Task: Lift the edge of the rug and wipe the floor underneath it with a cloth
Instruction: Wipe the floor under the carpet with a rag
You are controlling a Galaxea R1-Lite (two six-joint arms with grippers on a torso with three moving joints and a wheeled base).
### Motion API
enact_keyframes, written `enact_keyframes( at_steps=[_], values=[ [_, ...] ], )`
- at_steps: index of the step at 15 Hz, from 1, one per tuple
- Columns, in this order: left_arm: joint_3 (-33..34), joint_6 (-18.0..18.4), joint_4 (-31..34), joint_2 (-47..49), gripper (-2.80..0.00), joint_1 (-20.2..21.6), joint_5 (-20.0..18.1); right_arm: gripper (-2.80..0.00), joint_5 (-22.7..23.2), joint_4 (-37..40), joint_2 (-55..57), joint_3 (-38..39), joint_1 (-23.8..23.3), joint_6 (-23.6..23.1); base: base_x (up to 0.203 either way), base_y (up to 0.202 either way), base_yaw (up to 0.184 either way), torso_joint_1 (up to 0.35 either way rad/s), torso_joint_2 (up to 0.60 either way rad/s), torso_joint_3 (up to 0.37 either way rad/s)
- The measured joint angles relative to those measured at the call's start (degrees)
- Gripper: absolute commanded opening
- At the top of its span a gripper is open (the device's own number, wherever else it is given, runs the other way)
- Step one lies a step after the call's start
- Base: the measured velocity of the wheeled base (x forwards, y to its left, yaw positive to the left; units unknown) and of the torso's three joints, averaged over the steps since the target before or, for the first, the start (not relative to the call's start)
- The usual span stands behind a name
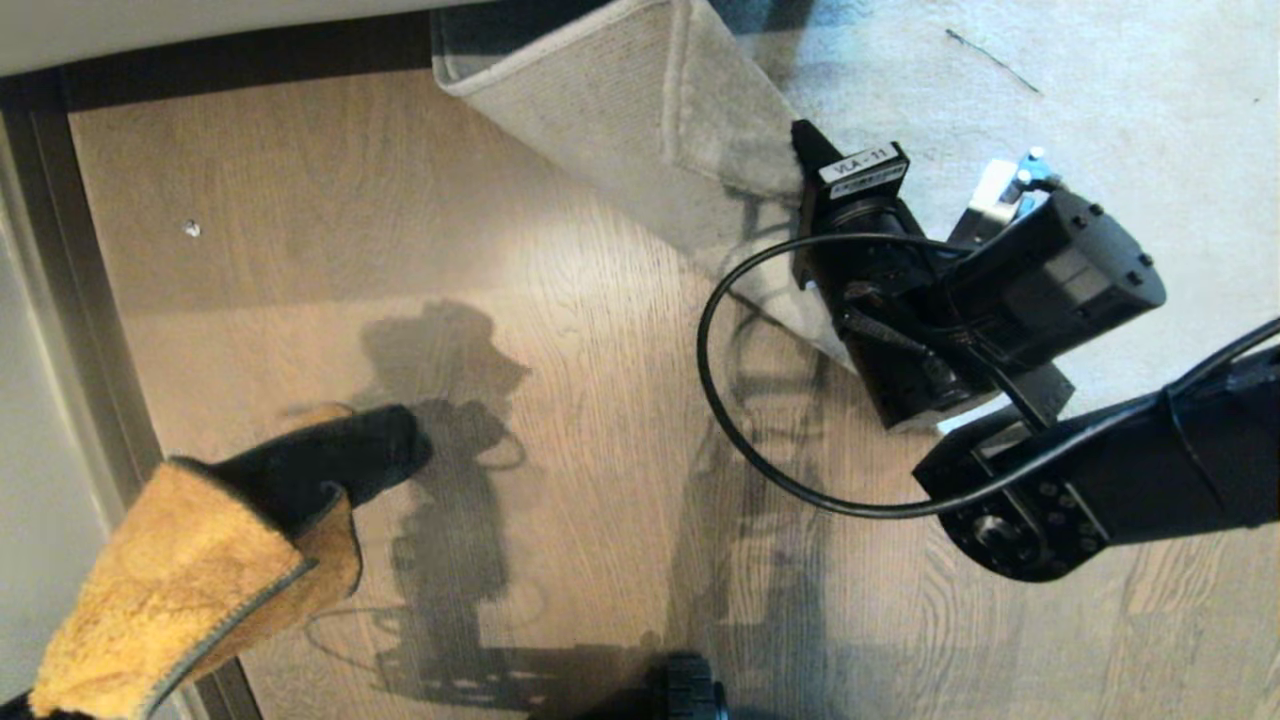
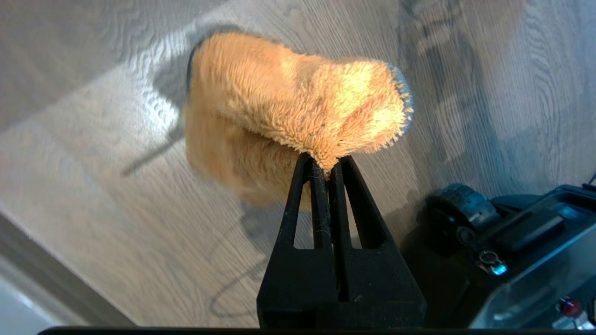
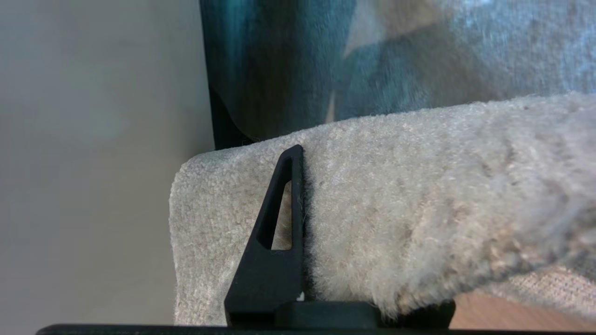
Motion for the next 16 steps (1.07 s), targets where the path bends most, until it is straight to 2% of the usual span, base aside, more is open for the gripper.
enact_keyframes(
  at_steps=[4, 11, 13, 16],
  values=[
    [-1.18, 2.22, -2.03, 7.81, -2.8, -1.6, -0.31, -2.8, 1.81, 0.02, 0.02, -0.58, -1.15, 0.04, 0.0, 0.0, 0.0, 0.0, 0.0, 0.0],
    [-6.37, 3.56, -2.39, 18.85, -2.8, -9.43, -0.14, -2.8, 2.3, 0.02, 1.43, -3.64, -2.02, 0.22, 0.0, 0.0, 0.0, 0.0, 0.0, 0.0],
    [-7.65, 3.29, -5.9, 23.48, -2.8, -11.69, 0.07, -2.8, 2.32, -0.02, 2.16, -4.76, -2.21, 0.22, 0.0, 0.0, 0.0, 0.0, 0.0, 0.0],
    [-8.0, 1.87, -16.2, 32.28, -2.8, -15.91, 1.82, -2.8, 2.62, -0.09, 3.06, -6.03, -2.46, 0.26, 0.0, 0.0, 0.0, 0.0, 0.0, 0.0]
  ],
)
